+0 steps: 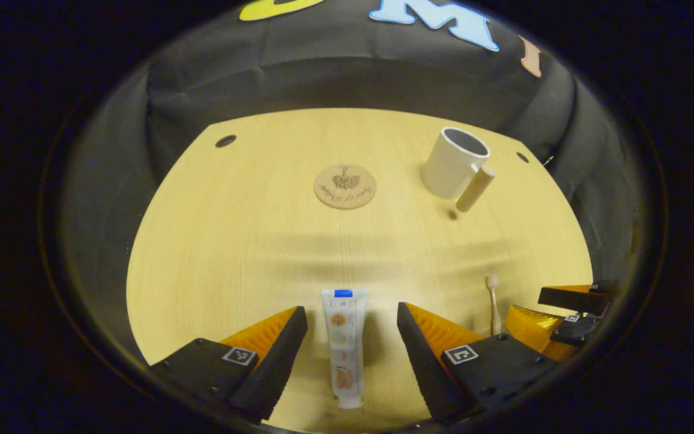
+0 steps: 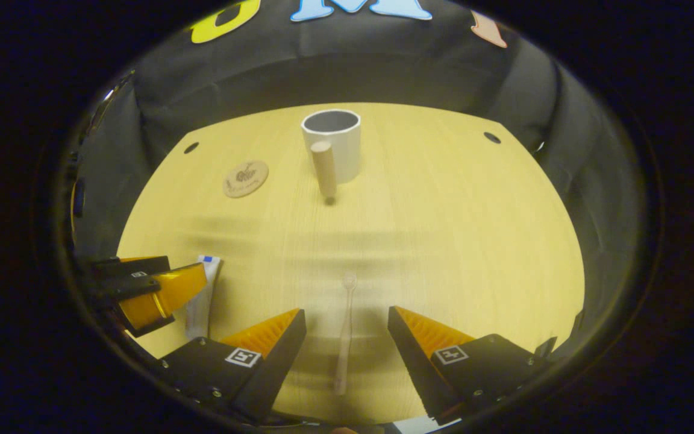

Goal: Put the toothbrush and toothpaste on the desktop into the cup, then pick up the cup and place it on the coaster on the desktop.

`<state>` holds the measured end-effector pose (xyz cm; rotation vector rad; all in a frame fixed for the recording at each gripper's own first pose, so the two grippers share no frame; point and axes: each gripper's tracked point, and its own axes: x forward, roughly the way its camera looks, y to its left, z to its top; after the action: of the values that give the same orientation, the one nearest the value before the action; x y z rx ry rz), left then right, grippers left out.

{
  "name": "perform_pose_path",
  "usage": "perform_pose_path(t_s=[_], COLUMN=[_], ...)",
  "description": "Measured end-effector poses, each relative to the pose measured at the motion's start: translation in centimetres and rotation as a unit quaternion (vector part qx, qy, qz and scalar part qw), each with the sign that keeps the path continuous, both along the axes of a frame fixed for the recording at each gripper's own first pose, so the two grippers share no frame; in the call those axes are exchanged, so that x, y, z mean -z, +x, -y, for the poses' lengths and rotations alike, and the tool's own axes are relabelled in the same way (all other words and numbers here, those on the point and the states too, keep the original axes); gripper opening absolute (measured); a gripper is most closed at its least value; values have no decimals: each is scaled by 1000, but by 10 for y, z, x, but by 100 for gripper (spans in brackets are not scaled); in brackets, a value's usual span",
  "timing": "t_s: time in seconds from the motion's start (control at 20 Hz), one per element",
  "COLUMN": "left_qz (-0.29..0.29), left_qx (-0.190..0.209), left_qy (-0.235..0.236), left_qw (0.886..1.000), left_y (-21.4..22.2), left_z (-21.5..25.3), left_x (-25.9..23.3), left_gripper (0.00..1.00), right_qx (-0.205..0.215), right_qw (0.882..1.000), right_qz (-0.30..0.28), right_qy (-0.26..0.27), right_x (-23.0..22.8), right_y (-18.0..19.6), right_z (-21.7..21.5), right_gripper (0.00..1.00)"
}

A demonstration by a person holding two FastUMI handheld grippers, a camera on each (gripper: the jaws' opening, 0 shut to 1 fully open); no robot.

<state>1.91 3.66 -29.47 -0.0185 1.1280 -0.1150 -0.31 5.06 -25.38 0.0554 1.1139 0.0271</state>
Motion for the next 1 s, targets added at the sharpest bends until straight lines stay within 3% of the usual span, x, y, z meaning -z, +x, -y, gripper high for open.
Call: perform_pose_path(t_s=[0.35,0.45,0.55,0.6,0.65,0.75,0.85,1.0], left_qz=[-71,-83,-92,-95,-98,-116,-120,-121], left_qx=[4,5,5,4,4,3,4,11], left_qy=[9,10,10,9,11,18,22,33], left_qw=[997,996,996,995,995,993,992,992], left_y=[-19,-24,-29,-30,-32,-38,-41,-42], left_z=[2,1,0,0,0,-3,-6,-11], left_x=[26,30,31,33,36,39,40,39], left_gripper=[100,97,97,100,97,100,94,92], right_qx=[-13,-18,-18,-18,-15,-12,-9,-5], right_qw=[995,993,992,991,990,989,987,987], right_qz=[-100,-115,-127,-133,-138,-149,-162,-162], right_qy=[6,6,5,10,5,3,7,-6], right_x=[31,37,40,41,41,43,48,51], right_y=[-18,-22,-25,-27,-27,-32,-36,-37], right_z=[-9,-13,-14,-18,-16,-15,-16,-10], right_gripper=[87,80,79,71,72,68,53,53])
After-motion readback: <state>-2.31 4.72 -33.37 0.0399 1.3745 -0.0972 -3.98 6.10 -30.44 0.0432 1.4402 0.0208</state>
